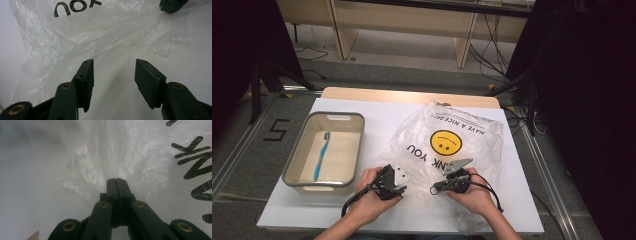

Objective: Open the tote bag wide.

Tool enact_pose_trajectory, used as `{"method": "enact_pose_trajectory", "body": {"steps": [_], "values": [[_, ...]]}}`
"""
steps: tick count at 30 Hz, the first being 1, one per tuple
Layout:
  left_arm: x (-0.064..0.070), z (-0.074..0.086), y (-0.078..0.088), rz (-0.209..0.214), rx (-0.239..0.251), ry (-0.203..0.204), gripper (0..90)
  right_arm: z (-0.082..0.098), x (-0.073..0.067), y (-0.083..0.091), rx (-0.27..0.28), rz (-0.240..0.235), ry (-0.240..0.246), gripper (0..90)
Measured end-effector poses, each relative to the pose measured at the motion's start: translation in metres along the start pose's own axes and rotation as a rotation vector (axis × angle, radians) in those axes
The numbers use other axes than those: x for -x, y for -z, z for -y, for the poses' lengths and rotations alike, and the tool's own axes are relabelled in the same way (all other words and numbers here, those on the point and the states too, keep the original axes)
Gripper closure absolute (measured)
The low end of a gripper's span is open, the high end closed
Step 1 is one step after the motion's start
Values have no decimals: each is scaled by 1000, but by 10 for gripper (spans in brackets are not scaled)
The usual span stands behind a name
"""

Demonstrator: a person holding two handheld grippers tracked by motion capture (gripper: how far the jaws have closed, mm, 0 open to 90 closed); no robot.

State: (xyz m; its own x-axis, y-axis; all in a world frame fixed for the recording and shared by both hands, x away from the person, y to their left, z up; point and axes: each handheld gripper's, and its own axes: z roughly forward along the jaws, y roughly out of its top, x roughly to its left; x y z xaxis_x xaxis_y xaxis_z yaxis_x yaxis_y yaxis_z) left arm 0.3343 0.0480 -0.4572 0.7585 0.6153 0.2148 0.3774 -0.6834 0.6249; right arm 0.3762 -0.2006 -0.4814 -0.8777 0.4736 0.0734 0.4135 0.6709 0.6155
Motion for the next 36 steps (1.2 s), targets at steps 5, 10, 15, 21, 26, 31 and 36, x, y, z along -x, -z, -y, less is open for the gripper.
{"method": "enact_pose_trajectory", "body": {"steps": [5, 10, 15, 21, 26, 31, 36], "values": [[0, 0, 1, 1, 2, -1, 494, -2, -1, 6, 47, 1, -37, 900], [-2, 0, 1, -12, 15, 7, 497, -6, -1, 18, 94, 10, -43, 900], [-1, -1, 2, -15, 25, 7, 496, -7, -1, 20, 112, 22, -52, 900], [-3, 0, 4, -24, 45, 13, 495, -10, -2, 27, 128, 64, -42, 900], [2, -3, 4, -18, 96, -5, 506, -13, -5, 38, 168, 79, -49, 900], [15, -7, -4, 99, 146, 29, 546, -17, -6, 44, 210, 98, -62, 900], [34, -13, -17, 178, 140, -19, 553, -21, -8, 50, 239, 108, -75, 900]]}}
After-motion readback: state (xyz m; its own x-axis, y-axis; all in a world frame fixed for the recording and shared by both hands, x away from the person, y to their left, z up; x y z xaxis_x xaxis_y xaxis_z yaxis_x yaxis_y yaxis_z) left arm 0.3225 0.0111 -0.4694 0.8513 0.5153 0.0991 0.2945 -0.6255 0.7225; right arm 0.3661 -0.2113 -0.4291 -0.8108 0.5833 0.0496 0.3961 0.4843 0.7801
